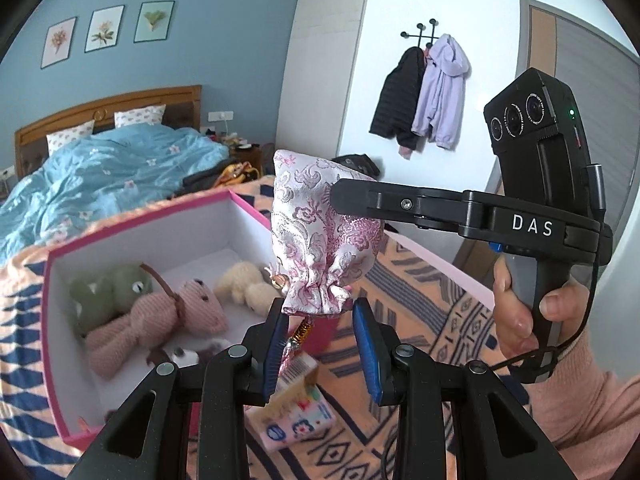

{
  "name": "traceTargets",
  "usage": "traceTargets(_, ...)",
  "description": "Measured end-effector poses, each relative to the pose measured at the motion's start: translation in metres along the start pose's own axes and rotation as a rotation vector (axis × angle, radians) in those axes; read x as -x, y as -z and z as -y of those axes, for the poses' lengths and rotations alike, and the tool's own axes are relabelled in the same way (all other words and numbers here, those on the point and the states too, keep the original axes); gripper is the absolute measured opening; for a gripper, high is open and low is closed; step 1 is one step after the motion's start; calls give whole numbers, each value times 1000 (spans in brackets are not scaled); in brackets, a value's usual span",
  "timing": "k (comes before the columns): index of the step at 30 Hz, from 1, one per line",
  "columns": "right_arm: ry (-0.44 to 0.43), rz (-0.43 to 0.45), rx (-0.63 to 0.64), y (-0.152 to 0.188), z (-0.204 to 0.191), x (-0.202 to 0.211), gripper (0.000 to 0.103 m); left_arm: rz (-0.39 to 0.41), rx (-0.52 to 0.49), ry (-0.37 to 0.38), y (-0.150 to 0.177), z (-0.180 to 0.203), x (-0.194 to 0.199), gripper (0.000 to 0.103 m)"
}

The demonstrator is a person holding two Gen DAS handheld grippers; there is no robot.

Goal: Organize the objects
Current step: 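Carry the pouch over the pink box and open both grippers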

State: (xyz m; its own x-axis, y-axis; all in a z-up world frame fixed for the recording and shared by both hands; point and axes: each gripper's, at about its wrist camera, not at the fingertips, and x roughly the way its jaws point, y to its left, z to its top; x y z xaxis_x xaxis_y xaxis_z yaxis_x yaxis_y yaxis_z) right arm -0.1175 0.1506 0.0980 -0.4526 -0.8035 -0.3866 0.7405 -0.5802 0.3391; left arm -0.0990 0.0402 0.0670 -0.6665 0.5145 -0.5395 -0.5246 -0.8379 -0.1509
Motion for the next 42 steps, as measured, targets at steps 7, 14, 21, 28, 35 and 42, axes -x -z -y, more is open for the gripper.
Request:
traceTargets(7, 23, 6, 21, -21, 1, -10, 24, 15, 12, -39, -17, -12, -9, 33)
traceTargets(14, 67, -18, 33, -34, 11, -26, 24, -2, 29, -64, -26, -23, -26, 33)
traceTargets(21, 120, -42, 60, -38, 19, -41, 24, -26, 55, -74, -30, -32, -43, 33)
traceTargets(28, 173, -83, 85, -39, 27, -60, 24, -67, 82, -77, -30, -40, -63, 33)
traceTargets(35, 226, -128, 118, -34, 36, -79, 24, -116, 110, -81, -24, -47, -86, 33)
traceTargets(42, 263, -192, 154, -28, 42, -100, 24, -162, 132, -83, -15, -52, -101, 33)
